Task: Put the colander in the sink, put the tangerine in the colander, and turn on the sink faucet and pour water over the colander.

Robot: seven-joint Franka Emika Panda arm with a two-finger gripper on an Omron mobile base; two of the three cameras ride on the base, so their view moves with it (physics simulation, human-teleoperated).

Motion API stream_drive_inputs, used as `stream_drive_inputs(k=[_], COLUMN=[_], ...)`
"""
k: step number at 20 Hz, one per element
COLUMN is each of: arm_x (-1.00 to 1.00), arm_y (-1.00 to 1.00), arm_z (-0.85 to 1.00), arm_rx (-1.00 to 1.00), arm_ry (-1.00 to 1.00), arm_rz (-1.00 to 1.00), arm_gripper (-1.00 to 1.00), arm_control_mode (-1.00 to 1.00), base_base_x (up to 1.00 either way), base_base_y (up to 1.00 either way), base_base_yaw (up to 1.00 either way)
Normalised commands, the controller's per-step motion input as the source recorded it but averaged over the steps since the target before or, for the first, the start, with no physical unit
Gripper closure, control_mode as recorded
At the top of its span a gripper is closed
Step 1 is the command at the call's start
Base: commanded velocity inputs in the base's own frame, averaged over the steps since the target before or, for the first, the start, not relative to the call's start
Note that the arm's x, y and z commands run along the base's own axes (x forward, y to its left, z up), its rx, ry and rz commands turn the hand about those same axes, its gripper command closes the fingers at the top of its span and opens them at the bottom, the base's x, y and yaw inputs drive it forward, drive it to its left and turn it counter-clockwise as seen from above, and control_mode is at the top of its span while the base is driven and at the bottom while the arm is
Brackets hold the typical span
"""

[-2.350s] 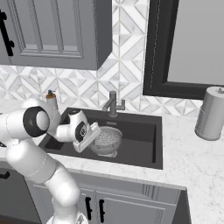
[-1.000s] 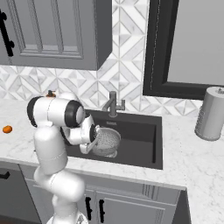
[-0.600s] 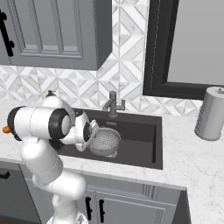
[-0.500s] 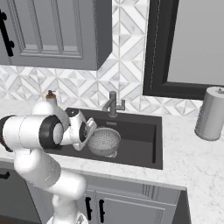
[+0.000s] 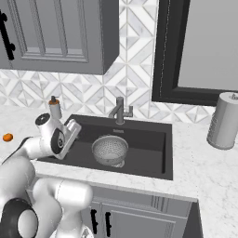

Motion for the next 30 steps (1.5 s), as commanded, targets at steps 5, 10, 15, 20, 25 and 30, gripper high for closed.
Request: stream_drive_inputs(k=[5,10,15,20,25,30], arm_x=[-0.40,-0.83,-0.91,-0.44,-0.01,0.21], arm_y=[0.38,0.22,0.24,0.46,0.30,0.44], arm_z=[1.00,0.92,0.87,0.59,0.03,-0.05], arm_rx=[-0.03,0.00,-0.01,-0.07,-0.01,0.00], arm_ry=[0.14,0.05,-0.01,0.05,0.19,0.20], arm_rz=[0.00,0.07,0.19,0.44,0.67,0.62], arm_gripper=[-1.00,-1.00,-1.00,-1.00,-1.00,-1.00], arm_control_mode=[-1.00,-1.00,-1.00,-1.00,-1.00,-1.00], base_base_x=[0.00,0.00,0.00,0.00,0.00,0.00], base_base_y=[0.00,0.00,0.00,0.00,0.00,0.00], base_base_yaw=[0.00,0.00,0.00,0.00,0.00,0.00])
